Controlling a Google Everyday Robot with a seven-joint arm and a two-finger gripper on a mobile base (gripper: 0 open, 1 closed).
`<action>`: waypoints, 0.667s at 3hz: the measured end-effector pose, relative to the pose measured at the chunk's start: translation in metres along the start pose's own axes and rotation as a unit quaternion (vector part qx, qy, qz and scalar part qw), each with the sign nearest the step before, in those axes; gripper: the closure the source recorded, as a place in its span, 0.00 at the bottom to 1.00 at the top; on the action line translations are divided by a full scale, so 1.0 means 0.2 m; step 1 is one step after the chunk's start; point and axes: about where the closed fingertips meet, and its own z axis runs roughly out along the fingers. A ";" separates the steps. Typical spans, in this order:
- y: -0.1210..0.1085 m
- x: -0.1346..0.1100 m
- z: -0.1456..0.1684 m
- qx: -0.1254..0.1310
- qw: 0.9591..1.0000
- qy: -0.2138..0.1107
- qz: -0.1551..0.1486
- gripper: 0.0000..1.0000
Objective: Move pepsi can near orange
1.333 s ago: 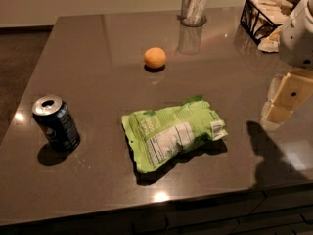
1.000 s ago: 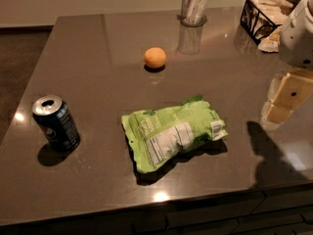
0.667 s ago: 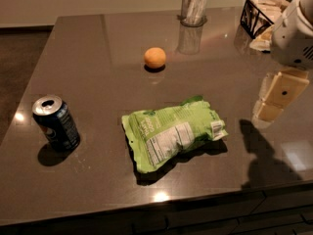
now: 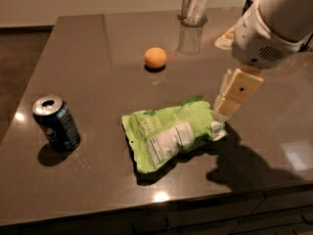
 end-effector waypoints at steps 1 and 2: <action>-0.01 -0.18 0.12 -0.019 0.999 -0.038 -0.007 0.00; 0.01 -0.35 0.27 -0.045 0.996 -0.069 -0.014 0.00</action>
Offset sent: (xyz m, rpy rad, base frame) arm 0.0345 0.1323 -0.0439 0.2081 0.0889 0.1486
